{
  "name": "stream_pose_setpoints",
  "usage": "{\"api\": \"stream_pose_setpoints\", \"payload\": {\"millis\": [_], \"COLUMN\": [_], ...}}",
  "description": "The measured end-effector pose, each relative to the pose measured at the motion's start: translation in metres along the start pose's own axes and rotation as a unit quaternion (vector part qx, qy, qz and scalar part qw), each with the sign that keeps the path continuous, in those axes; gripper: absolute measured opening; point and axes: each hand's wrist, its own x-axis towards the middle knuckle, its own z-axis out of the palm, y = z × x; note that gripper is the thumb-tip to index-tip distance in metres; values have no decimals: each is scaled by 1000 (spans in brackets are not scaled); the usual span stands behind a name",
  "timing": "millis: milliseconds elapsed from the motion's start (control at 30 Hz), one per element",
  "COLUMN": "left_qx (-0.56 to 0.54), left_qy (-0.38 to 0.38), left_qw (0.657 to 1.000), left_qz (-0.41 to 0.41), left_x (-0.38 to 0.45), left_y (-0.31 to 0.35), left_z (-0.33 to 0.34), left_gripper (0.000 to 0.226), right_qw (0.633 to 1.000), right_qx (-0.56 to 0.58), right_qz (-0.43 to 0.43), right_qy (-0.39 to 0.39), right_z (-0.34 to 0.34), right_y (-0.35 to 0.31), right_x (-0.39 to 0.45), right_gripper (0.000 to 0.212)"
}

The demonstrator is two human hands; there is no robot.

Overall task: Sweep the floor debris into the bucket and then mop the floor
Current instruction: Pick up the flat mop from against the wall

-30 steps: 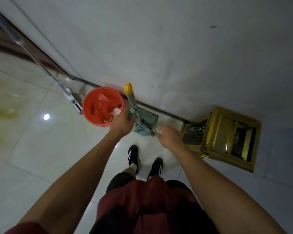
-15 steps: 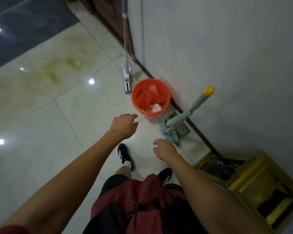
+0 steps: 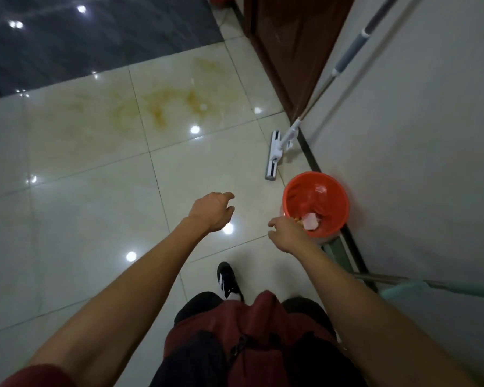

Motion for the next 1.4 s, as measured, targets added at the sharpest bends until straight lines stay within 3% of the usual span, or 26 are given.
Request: {"api": "stream_pose_setpoints", "payload": {"millis": [200,400,800,1133,1333,1400], "left_qx": [-14,-39,-94,-193,-185,-174], "left_qy": [2,-14,-48,-112,-183,-198], "left_qw": [1000,999,994,972,955,951], "left_qz": [-3,-8,19,80,146,160], "left_x": [56,138,320,466,540,556], "left_y": [-23,-18,57,134,182,196], "left_z": [-47,-92,-187,-233,-243,-246], "left_gripper": [46,44,41,29,31,33], "right_qw": [1000,994,971,895,852,807], "right_qx": [21,99,192,331,351,402], "right_qz": [-4,36,119,230,284,301], "right_qy": [2,21,75,190,265,310], "right_z": [-50,-112,-275,-375,-408,-413], "right_y": [-39,-34,4,32,33,29], "right_x": [58,129,239,301,334,340], "right_gripper": [45,42,38,49,34,42]}}
